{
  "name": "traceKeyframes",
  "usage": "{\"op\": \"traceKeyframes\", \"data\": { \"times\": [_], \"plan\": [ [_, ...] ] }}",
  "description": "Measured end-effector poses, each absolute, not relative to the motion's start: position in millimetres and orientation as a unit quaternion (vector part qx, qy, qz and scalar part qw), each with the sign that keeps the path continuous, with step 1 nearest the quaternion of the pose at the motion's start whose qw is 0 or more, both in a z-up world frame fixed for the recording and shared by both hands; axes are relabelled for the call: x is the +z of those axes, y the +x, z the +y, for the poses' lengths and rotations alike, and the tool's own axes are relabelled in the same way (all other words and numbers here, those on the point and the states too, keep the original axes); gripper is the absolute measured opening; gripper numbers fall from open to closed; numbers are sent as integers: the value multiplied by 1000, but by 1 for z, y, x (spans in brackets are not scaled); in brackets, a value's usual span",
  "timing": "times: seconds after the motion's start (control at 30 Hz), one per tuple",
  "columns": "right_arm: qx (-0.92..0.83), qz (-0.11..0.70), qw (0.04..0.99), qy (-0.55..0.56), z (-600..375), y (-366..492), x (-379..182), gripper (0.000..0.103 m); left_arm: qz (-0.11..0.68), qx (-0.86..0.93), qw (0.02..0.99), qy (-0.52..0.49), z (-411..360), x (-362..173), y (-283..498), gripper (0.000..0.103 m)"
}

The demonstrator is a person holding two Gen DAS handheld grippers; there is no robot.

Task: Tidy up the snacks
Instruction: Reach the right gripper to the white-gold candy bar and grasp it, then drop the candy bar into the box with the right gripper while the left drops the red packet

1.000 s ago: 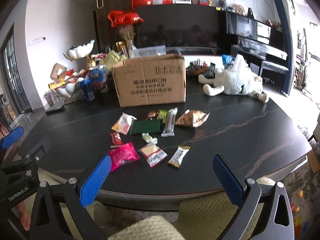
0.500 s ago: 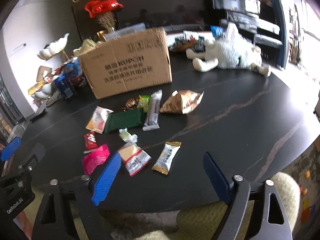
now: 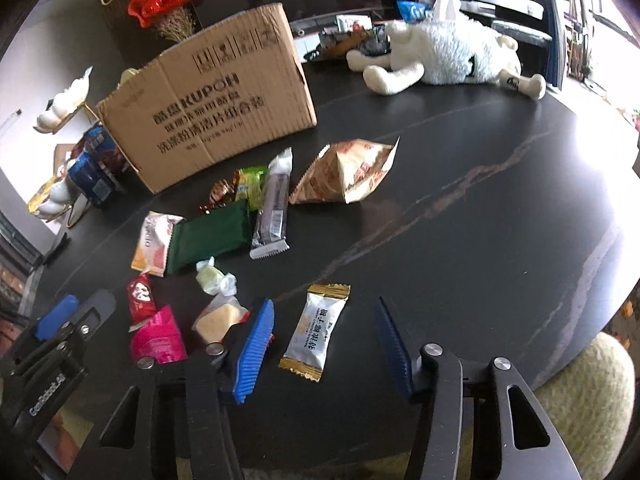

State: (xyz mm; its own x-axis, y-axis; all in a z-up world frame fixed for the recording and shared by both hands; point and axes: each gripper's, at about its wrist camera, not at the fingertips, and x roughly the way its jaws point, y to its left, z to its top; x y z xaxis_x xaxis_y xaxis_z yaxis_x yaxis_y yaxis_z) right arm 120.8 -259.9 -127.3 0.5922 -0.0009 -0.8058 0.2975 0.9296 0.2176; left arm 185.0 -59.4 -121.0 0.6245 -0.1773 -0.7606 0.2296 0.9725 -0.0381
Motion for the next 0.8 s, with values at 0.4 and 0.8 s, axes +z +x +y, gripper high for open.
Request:
{"op": "traceKeyframes", "data": {
  "times": [0.4,0.8],
  "plan": [
    [-92,449,875,154,-261,128,-133,40,446,-115,887,22,-68,-140,205,52],
    [-86,446,879,143,-257,130,-133,23,464,-127,876,21,-70,-149,212,25]
  ]
}}
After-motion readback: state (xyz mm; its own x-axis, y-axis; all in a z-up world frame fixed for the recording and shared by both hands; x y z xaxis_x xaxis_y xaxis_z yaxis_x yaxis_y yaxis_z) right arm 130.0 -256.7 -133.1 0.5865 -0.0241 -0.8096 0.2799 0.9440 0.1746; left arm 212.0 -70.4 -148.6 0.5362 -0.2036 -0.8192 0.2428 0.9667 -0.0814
